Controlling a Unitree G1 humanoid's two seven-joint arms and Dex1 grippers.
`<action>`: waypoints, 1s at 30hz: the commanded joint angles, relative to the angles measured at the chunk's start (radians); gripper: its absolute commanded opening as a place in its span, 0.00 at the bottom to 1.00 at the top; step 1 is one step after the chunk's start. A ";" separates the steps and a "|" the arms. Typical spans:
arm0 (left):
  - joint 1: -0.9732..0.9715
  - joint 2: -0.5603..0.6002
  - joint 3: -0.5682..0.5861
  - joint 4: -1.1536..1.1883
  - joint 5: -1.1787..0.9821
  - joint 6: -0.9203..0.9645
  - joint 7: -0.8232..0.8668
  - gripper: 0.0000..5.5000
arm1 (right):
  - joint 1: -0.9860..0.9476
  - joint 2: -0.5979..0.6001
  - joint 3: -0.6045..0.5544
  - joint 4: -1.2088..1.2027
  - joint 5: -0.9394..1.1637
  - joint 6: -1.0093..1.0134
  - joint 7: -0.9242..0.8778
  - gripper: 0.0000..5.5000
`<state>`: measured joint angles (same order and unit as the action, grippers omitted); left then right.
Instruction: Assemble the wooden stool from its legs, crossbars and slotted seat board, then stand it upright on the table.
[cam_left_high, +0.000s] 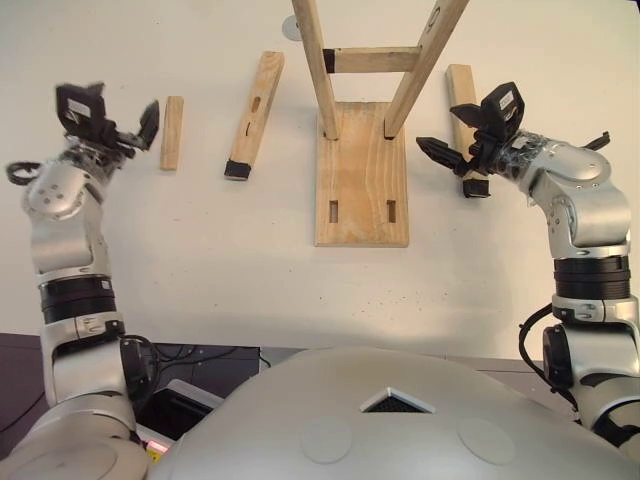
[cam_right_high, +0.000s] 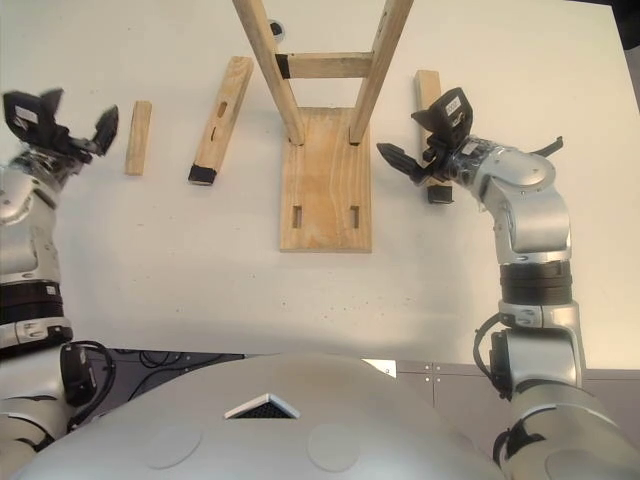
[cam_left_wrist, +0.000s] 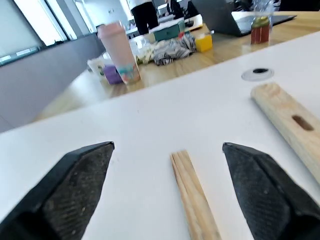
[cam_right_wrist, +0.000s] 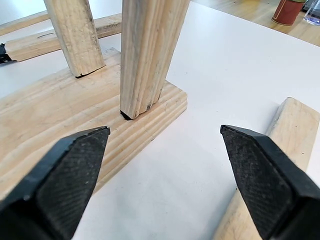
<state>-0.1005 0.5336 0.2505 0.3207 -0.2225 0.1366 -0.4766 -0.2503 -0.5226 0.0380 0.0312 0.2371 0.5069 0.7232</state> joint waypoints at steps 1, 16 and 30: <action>0.015 -0.052 0.029 0.041 -0.062 0.123 0.016 0.73 | -0.016 -0.003 -0.014 -0.008 0.007 0.013 -0.006 0.74; -0.001 -0.117 -0.022 0.153 -0.023 0.131 0.040 0.36 | -0.032 0.014 -0.015 -0.031 0.023 0.024 -0.021 0.74; -0.208 -0.186 -0.030 -0.322 -0.109 -0.282 0.041 0.23 | -0.213 0.145 -0.263 -0.368 0.693 0.336 -0.136 0.74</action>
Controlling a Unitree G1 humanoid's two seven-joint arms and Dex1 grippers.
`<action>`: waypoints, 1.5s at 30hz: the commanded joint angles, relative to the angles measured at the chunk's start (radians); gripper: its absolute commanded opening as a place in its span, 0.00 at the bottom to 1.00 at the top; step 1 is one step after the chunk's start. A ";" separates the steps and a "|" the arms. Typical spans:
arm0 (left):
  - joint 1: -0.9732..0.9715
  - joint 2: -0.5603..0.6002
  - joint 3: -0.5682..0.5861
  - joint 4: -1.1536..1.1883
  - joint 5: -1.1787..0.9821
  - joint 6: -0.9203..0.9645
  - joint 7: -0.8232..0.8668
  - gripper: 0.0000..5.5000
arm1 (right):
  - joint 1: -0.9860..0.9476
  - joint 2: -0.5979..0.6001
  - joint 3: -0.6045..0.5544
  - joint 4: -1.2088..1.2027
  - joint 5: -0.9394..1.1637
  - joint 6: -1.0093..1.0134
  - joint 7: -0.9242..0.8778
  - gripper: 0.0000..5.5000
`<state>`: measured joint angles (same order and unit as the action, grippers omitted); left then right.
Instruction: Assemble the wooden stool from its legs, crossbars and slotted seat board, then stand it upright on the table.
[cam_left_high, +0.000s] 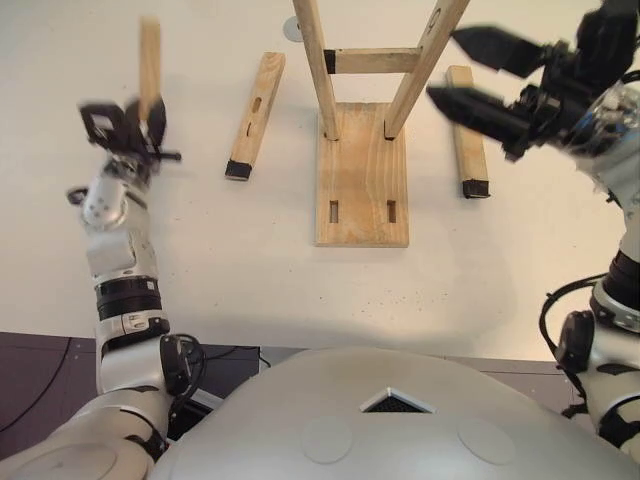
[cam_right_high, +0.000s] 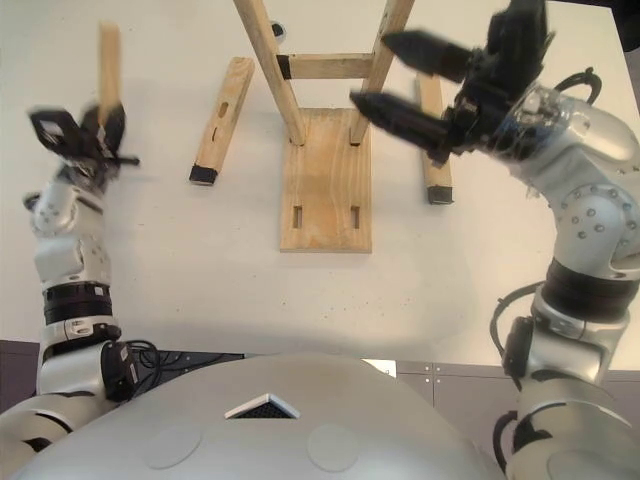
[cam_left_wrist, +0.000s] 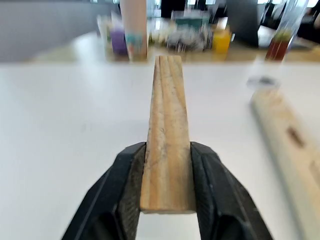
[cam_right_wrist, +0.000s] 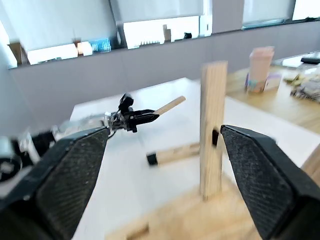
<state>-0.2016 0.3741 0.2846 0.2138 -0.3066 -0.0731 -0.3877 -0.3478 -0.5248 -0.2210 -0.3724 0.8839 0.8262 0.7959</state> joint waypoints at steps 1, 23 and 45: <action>-0.132 -0.037 -0.102 -0.250 -0.018 -0.080 -0.063 0.23 | -0.149 0.206 0.006 0.049 0.049 0.007 -0.283 0.74; -0.135 -0.125 -0.332 -0.333 0.049 -0.158 -0.162 0.23 | -0.415 0.512 0.001 0.198 0.203 -0.021 -0.699 0.30; -0.082 -0.138 -0.120 -0.265 0.076 -0.100 0.083 0.57 | -0.316 0.230 -0.354 0.411 0.155 -0.228 -0.702 0.07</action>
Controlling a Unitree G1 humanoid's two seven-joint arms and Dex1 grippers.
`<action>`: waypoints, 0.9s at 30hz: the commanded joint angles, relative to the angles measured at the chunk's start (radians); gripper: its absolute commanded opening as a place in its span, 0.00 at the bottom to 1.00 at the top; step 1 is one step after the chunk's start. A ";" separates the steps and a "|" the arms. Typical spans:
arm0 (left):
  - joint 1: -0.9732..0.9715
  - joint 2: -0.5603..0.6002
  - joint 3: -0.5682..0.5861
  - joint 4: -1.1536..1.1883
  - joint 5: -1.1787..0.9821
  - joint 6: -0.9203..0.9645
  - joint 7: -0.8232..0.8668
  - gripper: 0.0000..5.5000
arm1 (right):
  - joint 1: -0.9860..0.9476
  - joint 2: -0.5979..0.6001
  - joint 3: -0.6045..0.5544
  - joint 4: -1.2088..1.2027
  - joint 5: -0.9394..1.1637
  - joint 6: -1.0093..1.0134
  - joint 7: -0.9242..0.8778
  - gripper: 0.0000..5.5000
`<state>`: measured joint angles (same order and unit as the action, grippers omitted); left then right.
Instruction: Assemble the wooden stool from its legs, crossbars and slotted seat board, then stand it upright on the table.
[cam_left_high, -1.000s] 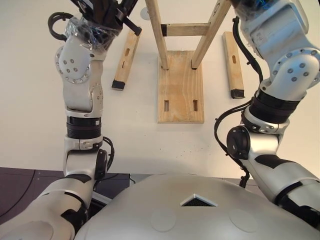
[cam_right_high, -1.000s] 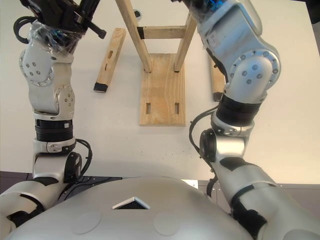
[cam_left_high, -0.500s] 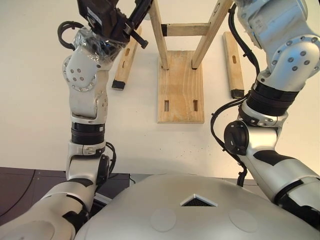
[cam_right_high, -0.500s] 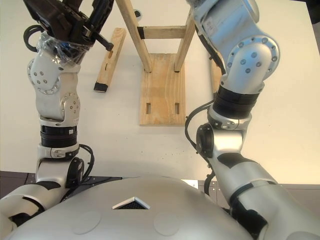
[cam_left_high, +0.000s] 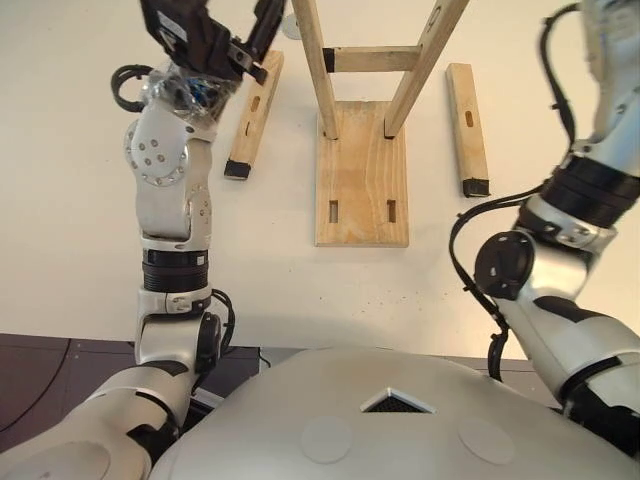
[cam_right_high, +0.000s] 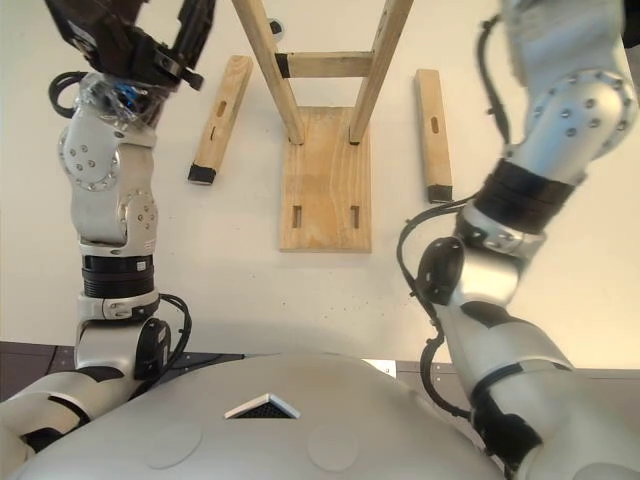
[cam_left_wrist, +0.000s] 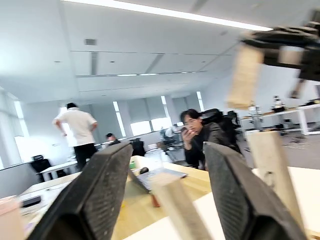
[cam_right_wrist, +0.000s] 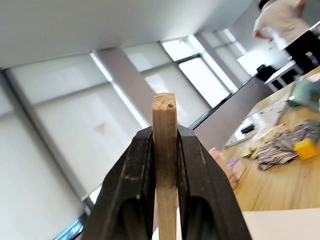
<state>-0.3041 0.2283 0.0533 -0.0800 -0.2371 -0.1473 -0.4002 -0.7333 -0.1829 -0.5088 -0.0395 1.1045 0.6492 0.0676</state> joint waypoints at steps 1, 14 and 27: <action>0.031 0.007 0.147 0.042 -0.004 -0.027 0.122 0.62 | 0.127 -0.151 -0.035 0.097 -0.150 -0.092 0.077 0.07; 0.076 0.007 0.166 0.168 0.044 -0.088 0.150 0.63 | 0.441 -0.024 0.213 0.231 -0.622 -0.514 0.192 0.07; 0.086 0.001 0.162 0.175 0.044 -0.081 0.156 0.63 | 0.466 -0.016 0.224 0.402 -0.714 -0.625 0.205 0.07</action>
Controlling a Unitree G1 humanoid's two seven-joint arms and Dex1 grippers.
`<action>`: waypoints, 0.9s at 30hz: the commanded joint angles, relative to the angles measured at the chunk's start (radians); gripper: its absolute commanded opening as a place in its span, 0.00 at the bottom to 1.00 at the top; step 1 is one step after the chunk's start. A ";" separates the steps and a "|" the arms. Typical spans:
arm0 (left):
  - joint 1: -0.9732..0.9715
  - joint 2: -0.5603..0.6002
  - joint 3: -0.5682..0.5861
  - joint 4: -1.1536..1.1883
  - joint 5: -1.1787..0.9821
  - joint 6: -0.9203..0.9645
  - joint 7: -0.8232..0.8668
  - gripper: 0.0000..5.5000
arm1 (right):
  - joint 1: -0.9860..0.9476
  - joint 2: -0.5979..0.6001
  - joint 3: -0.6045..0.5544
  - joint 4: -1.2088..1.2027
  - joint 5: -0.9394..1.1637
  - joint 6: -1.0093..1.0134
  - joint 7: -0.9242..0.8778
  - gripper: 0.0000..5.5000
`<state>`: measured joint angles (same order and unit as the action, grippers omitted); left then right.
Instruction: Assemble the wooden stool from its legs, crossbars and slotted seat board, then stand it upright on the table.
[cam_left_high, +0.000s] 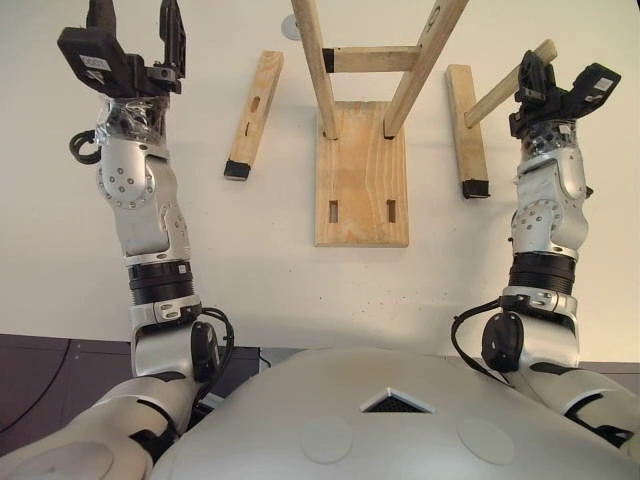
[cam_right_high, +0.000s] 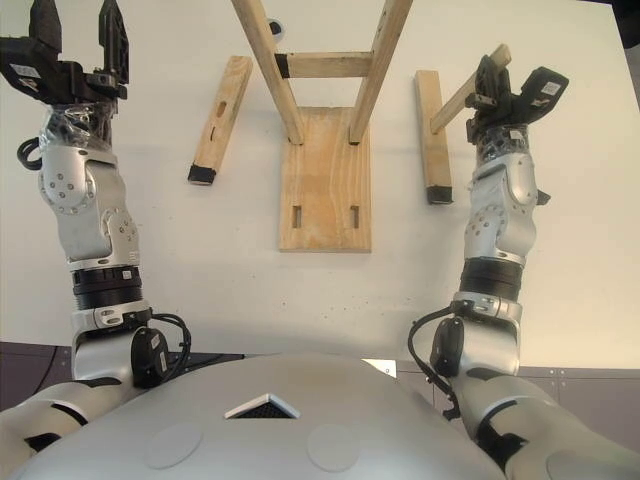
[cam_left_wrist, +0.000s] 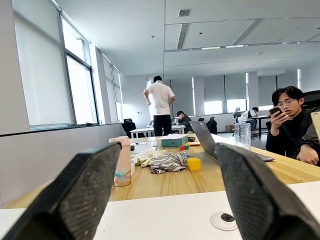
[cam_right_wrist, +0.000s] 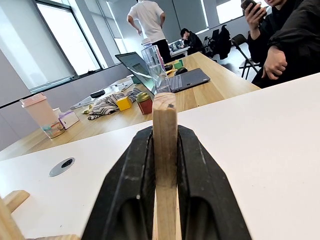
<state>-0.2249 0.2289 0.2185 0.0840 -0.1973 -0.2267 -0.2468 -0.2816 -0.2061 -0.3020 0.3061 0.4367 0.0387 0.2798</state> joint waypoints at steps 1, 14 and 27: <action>0.007 0.001 -0.004 0.013 0.004 -0.001 0.003 0.63 | 0.019 0.008 0.026 0.068 -0.064 -0.035 -0.007 0.07; 0.001 0.002 -0.014 0.036 0.006 0.000 0.000 0.63 | 0.134 0.015 0.132 0.181 -0.197 -0.261 0.032 0.07; 0.049 -0.013 -0.019 0.018 0.020 0.004 0.028 0.63 | 0.255 -0.173 0.153 -0.327 -0.108 0.220 0.136 0.32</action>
<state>-0.2022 0.2199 0.1986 0.1132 -0.1938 -0.2261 -0.2325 -0.0607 -0.3298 -0.1534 0.0788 0.3122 0.1202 0.4099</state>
